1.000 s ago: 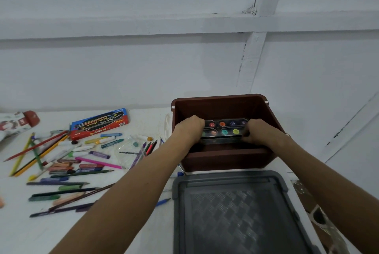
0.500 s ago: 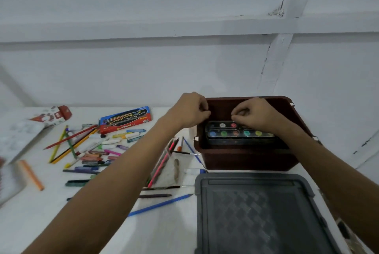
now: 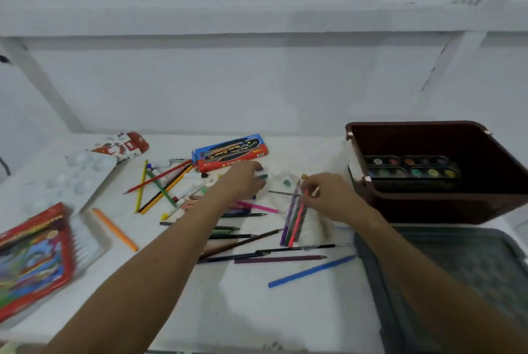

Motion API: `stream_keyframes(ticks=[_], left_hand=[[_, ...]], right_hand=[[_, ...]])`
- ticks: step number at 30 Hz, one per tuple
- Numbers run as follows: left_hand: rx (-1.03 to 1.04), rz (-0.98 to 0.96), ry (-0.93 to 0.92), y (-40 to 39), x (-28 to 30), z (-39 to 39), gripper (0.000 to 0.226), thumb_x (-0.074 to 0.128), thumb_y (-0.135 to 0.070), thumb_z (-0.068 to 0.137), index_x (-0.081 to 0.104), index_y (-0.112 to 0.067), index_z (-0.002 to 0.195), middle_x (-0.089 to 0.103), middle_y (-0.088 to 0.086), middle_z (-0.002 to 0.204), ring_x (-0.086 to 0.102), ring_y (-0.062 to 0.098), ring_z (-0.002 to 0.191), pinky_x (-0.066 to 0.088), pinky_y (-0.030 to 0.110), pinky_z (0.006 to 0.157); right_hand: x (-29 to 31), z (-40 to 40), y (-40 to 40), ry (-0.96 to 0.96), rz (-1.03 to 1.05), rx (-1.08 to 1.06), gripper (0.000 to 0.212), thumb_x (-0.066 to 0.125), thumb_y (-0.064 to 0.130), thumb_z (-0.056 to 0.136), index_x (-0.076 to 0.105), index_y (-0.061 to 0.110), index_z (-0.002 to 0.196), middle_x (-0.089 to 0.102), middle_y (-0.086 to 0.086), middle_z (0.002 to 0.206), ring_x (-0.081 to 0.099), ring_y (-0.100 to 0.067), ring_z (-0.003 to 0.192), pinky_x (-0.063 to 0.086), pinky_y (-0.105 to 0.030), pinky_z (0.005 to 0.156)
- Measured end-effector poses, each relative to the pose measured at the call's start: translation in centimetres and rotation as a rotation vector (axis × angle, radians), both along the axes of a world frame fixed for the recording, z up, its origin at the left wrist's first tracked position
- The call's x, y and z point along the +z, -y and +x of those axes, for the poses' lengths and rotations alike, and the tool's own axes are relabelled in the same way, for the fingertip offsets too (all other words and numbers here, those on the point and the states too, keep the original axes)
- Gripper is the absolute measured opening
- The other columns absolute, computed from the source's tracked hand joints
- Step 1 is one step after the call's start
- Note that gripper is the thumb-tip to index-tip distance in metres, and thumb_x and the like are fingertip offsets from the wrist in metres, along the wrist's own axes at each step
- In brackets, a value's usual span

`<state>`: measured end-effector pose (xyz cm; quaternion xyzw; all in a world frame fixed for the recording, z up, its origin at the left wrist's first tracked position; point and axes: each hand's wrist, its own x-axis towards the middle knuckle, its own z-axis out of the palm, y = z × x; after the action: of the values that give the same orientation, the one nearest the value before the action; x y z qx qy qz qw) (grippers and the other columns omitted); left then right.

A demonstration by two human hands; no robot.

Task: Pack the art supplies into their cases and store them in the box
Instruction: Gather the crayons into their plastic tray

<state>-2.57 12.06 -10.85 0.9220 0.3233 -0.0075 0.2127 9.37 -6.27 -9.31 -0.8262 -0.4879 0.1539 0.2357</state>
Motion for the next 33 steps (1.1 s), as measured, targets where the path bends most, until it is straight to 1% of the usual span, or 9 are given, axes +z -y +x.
stream_keyframes(ticks=[4,10,13,16,20,24,27,30,33], left_hand=[[-0.126,0.036,-0.021,-0.7,-2.5,0.5,0.048,0.05,-0.034,0.095,0.046,-0.008,0.135,0.048,0.017,0.132,0.052,0.032,0.115,0.042,0.037,0.094],[-0.236,0.04,0.073,-1.9,-4.0,0.8,0.031,0.045,-0.026,0.095,0.064,-0.001,0.101,0.059,0.016,0.108,0.058,0.026,0.088,0.048,0.032,0.077],[-0.188,-0.058,0.142,-2.0,-4.1,0.7,0.025,0.052,-0.022,0.091,0.066,-0.003,0.1,0.064,0.011,0.103,0.06,0.022,0.086,0.05,0.03,0.077],[-0.071,-0.201,0.24,-2.6,-3.3,-0.1,0.027,0.063,-0.029,0.087,0.062,-0.009,0.106,0.063,0.005,0.104,0.059,0.015,0.084,0.045,0.023,0.071],[-0.055,-0.405,0.375,-3.9,-0.1,-3.5,0.037,0.064,-0.032,0.088,0.057,-0.02,0.123,0.059,-0.001,0.085,0.056,0.012,0.071,0.046,0.027,0.065],[0.024,-0.657,0.475,-5.5,2.7,-8.3,0.019,0.069,-0.022,0.085,0.065,-0.016,0.103,0.058,0.002,0.079,0.054,0.015,0.069,0.045,0.029,0.059],[0.041,-0.897,0.5,-6.4,3.8,-12.1,0.019,0.066,-0.009,0.086,0.064,-0.003,0.103,0.058,0.001,0.072,0.052,0.014,0.065,0.043,0.026,0.054],[0.031,-1.121,0.57,-7.0,4.5,-15.4,0.017,0.065,-0.007,0.083,0.069,-0.008,0.099,0.052,0.005,0.074,0.045,0.013,0.061,0.041,0.025,0.053],[0.057,-1.234,0.66,-7.5,4.7,-18.1,0.014,0.066,-0.005,0.077,0.069,-0.009,0.09,0.052,0.002,0.067,0.042,0.011,0.058,0.042,0.022,0.052]], right_hand=[[-3.1,-2.4,1.5,0.168,-0.257,-0.342,0.026,0.049,0.027,0.094,0.058,0.01,0.112,0.056,-0.013,0.112,0.055,-0.028,0.101,0.046,-0.032,0.081],[-5.2,-5.8,2.1,0.228,-0.261,-0.635,0.044,0.037,0.041,0.099,0.057,0.002,0.096,0.062,-0.021,0.103,0.058,-0.031,0.095,0.045,-0.032,0.075],[-4.9,-6.0,2.0,0.067,-0.155,-0.667,0.043,0.044,0.038,0.098,0.059,0.001,0.082,0.064,-0.017,0.089,0.058,-0.027,0.085,0.038,-0.029,0.069],[-4.5,-5.1,2.1,-0.104,0.096,-0.699,0.028,0.06,0.03,0.091,0.066,0.003,0.091,0.063,-0.01,0.085,0.06,-0.022,0.081,0.04,-0.024,0.065],[-1.5,-4.7,2.2,-0.319,0.327,-0.608,0.016,0.065,0.028,0.088,0.066,0.014,0.093,0.06,0.0,0.079,0.056,-0.011,0.072,0.046,-0.024,0.062],[1.9,-5.6,2.1,-0.623,0.401,-0.335,0.015,0.067,0.025,0.085,0.068,0.017,0.098,0.065,0.003,0.073,0.056,-0.002,0.062,0.048,-0.02,0.06],[3.0,-6.4,0.9,-0.746,0.431,-0.252,0.023,0.069,0.025,0.08,0.07,0.013,0.099,0.067,0.0,0.077,0.058,-0.006,0.067,0.05,-0.019,0.061],[3.2,-7.4,-0.9,-0.909,0.462,-0.164,0.045,0.083,0.038,0.063,0.072,0.015,0.1,0.068,-0.007,0.087,0.061,-0.016,0.079,0.051,-0.029,0.073],[2.8,-8.5,-2.5,-1.077,0.514,-0.083,0.058,0.091,0.036,0.05,0.072,0.02,0.102,0.068,-0.006,0.085,0.065,-0.015,0.078,0.054,-0.027,0.072]])
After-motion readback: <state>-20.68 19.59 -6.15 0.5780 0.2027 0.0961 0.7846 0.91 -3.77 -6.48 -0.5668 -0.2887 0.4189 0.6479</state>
